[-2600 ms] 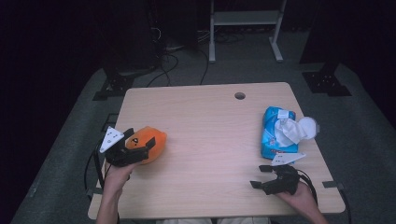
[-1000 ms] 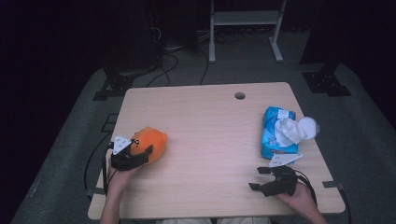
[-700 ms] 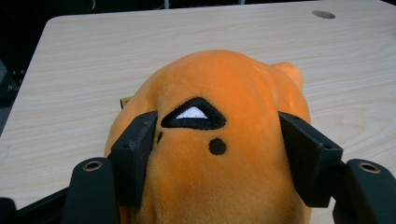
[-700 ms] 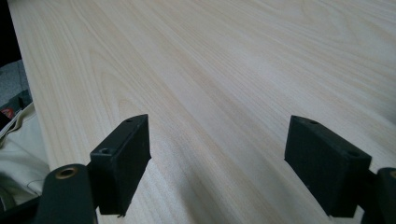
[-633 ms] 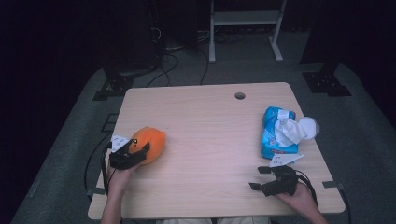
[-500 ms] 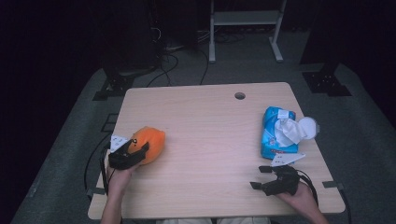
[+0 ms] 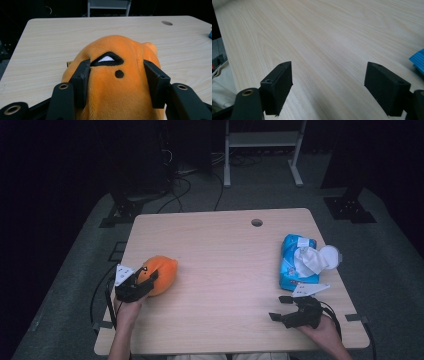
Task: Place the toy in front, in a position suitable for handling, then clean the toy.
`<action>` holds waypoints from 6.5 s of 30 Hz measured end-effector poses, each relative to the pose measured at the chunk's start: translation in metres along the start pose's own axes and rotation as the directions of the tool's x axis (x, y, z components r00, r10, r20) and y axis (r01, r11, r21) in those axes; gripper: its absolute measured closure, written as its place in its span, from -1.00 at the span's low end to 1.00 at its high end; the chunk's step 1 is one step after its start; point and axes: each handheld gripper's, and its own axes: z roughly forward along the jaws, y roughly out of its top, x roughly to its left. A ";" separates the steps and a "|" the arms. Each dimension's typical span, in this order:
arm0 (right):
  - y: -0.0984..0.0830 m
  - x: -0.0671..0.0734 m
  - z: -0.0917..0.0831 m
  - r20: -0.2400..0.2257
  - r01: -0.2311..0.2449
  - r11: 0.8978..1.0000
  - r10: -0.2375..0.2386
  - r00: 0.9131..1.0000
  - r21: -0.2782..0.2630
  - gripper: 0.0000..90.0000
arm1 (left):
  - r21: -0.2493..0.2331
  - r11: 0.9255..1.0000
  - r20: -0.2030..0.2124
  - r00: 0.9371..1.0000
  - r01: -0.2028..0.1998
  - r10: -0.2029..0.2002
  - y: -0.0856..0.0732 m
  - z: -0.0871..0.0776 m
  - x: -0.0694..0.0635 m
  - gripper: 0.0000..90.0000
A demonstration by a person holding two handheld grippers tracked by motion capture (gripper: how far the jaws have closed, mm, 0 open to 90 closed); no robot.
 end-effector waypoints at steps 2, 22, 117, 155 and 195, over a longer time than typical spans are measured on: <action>0.000 -0.002 -0.001 0.002 -0.007 1.000 0.007 1.000 -0.006 -0.53 | -0.014 1.000 -0.003 1.000 0.010 -0.010 0.002 -0.003 0.000 0.03; 0.001 -0.004 -0.003 0.006 -0.011 1.000 0.011 1.000 -0.013 -0.53 | -0.107 0.994 0.125 0.992 -0.012 0.025 0.026 -0.013 -0.040 0.02; 0.041 -0.028 -0.051 0.050 -0.039 0.973 0.051 0.997 -0.226 -0.53 | -0.048 0.979 0.420 0.886 -0.196 0.198 0.006 0.012 -0.138 -0.67; 0.048 -0.113 -0.045 0.425 -0.111 0.988 0.148 0.893 -0.111 -0.08 | -0.023 0.976 0.423 0.883 -0.215 0.204 0.003 0.013 -0.133 -0.64; 0.061 -0.026 -0.078 0.108 -0.069 0.944 0.109 0.988 -0.322 0.92 | 0.049 0.962 0.506 0.837 -0.270 0.209 -0.007 0.019 -0.132 -0.32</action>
